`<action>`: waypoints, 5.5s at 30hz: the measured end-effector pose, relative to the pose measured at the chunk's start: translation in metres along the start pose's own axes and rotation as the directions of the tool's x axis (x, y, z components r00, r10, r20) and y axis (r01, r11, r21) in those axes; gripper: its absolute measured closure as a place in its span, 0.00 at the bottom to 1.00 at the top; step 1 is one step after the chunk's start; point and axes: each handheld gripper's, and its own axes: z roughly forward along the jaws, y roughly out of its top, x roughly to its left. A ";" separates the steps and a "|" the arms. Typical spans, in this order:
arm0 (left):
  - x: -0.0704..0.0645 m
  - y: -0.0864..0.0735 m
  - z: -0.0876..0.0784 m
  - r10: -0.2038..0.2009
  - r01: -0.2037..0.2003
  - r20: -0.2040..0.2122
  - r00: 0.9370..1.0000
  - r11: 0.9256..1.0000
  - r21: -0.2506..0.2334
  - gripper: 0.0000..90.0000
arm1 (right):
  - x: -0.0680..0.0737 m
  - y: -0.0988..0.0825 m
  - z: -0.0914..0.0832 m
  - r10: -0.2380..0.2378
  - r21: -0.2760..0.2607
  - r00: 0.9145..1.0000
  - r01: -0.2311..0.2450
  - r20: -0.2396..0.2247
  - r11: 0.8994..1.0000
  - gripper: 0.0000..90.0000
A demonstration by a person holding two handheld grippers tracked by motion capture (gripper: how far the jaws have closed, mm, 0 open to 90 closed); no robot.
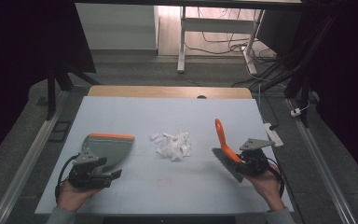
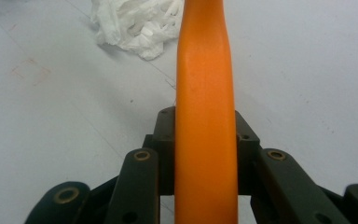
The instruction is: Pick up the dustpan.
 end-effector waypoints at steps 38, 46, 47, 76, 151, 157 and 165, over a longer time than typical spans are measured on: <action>-0.002 0.011 -0.008 -0.005 0.005 -0.009 1.000 1.000 0.006 0.24 | 0.002 0.003 -0.004 0.013 -0.004 1.000 -0.013 0.007 1.000 0.78; -0.008 0.017 -0.007 -0.027 0.028 -0.038 0.999 0.999 0.039 0.24 | 0.001 0.003 -0.005 0.021 -0.010 1.000 -0.021 0.018 1.000 0.78; -0.009 0.017 -0.006 -0.032 0.034 -0.042 0.999 0.998 0.043 0.24 | 0.001 0.003 -0.005 0.022 -0.013 1.000 -0.022 0.018 1.000 0.78; 0.026 0.011 -0.006 -0.233 0.278 -0.210 0.950 0.935 0.221 0.15 | 0.003 0.003 -0.003 0.014 -0.005 1.000 -0.013 0.019 1.000 0.78; 0.064 -0.016 0.009 -0.365 0.381 -0.127 0.922 0.914 0.139 0.68 | 0.004 0.003 -0.001 0.001 0.000 0.999 -0.001 0.041 1.000 0.78; 0.065 -0.015 0.004 -0.334 0.343 -0.096 0.938 0.933 0.108 0.68 | 0.005 0.004 -0.001 -0.002 -0.003 0.999 0.002 0.043 1.000 0.78; 0.072 -0.012 -0.002 -0.290 0.292 -0.049 0.956 0.955 0.047 0.68 | 0.006 0.005 0.000 -0.008 -0.005 0.999 0.008 0.042 1.000 0.78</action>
